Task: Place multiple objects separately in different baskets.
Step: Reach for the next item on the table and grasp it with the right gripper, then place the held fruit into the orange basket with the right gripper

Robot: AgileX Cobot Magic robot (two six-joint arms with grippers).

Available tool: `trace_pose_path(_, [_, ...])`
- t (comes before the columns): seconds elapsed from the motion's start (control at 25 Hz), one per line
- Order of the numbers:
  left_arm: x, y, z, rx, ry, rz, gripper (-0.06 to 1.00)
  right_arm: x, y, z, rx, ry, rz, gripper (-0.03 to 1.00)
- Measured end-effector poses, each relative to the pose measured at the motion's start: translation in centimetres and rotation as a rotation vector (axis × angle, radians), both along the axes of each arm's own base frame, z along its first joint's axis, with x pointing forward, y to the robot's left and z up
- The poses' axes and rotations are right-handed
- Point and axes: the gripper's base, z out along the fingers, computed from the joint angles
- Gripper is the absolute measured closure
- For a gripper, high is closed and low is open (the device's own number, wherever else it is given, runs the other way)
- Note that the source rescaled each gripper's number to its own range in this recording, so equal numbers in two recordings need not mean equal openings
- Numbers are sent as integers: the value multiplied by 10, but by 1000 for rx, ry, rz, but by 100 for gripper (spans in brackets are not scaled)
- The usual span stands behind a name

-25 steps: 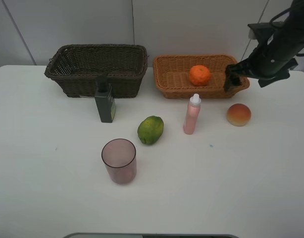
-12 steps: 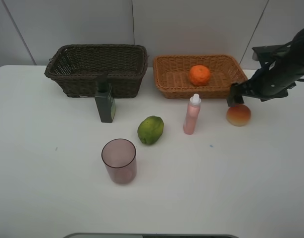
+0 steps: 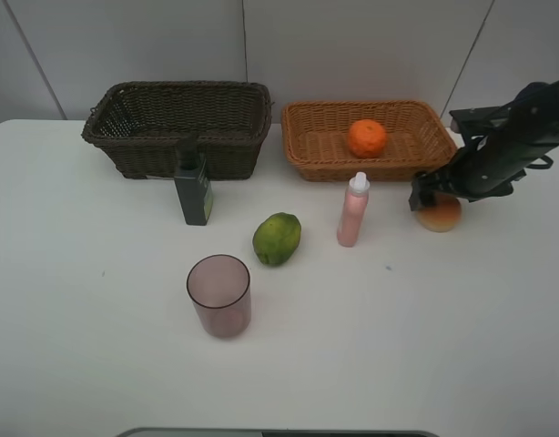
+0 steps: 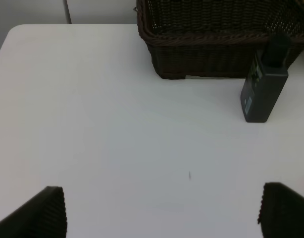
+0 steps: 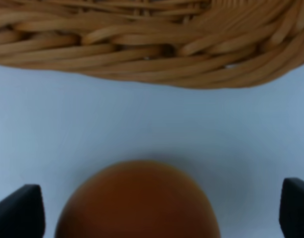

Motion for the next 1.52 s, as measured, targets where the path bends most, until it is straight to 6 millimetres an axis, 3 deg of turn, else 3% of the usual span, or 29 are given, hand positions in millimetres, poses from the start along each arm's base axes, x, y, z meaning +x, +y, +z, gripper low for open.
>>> trace_pose_path(0.68, [0, 0, 0, 0, 0, 0, -6, -3, 5, -10, 27, 61, -24, -2])
trace_pose_path(0.76, [0, 0, 0, 0, 0, 0, -6, -4, 5, -10, 26, 67, -24, 8])
trace_pose_path(0.8, [0, 0, 0, 0, 0, 0, -6, -4, 5, -10, 26, 67, -24, 20])
trace_pose_path(0.88, [0, 0, 0, 0, 0, 0, -6, -4, 5, -10, 26, 71, -24, 55])
trace_pose_path(1.36, [0, 0, 0, 0, 0, 0, -6, -5, 5, -11, 25, 81, -24, 54])
trace_pose_path(1.52, [0, 0, 0, 0, 0, 0, -6, -6, 5, 1, 27, 57, -24, 54])
